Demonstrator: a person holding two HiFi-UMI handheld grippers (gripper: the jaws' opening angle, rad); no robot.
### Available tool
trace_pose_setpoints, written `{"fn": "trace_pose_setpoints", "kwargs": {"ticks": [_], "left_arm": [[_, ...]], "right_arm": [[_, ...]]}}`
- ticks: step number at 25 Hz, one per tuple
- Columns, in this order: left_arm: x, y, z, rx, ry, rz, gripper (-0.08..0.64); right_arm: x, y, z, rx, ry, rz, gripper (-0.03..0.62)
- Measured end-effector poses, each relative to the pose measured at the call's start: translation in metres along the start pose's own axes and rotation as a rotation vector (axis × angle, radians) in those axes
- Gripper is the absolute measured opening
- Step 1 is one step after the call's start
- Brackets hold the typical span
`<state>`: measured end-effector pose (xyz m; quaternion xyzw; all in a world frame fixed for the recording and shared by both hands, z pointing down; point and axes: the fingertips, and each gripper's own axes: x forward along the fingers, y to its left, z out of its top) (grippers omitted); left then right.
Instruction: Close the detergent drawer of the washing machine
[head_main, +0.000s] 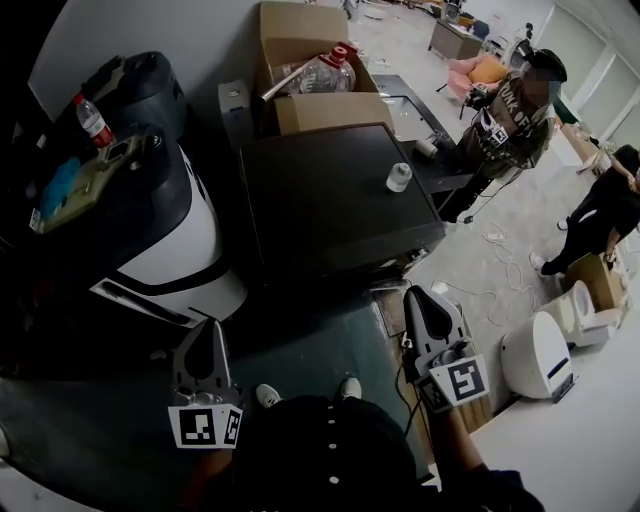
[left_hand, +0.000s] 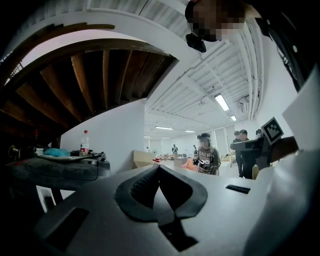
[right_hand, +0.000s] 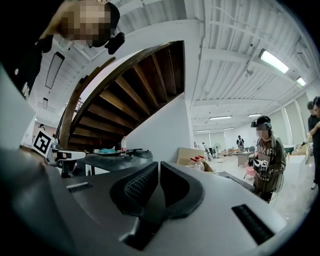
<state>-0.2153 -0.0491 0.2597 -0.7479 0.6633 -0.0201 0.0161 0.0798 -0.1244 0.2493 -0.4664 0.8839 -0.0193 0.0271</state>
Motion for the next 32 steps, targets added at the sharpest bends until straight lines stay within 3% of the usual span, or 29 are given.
{"fn": "trace_pose_setpoints", "kwargs": {"ticks": [32], "left_arm": [[-0.02, 0.007, -0.002, 0.015, 0.003, 0.013, 0.015]], "right_arm": [[0.009, 0.032, -0.01, -0.024, 0.037, 0.068, 0.035]]}}
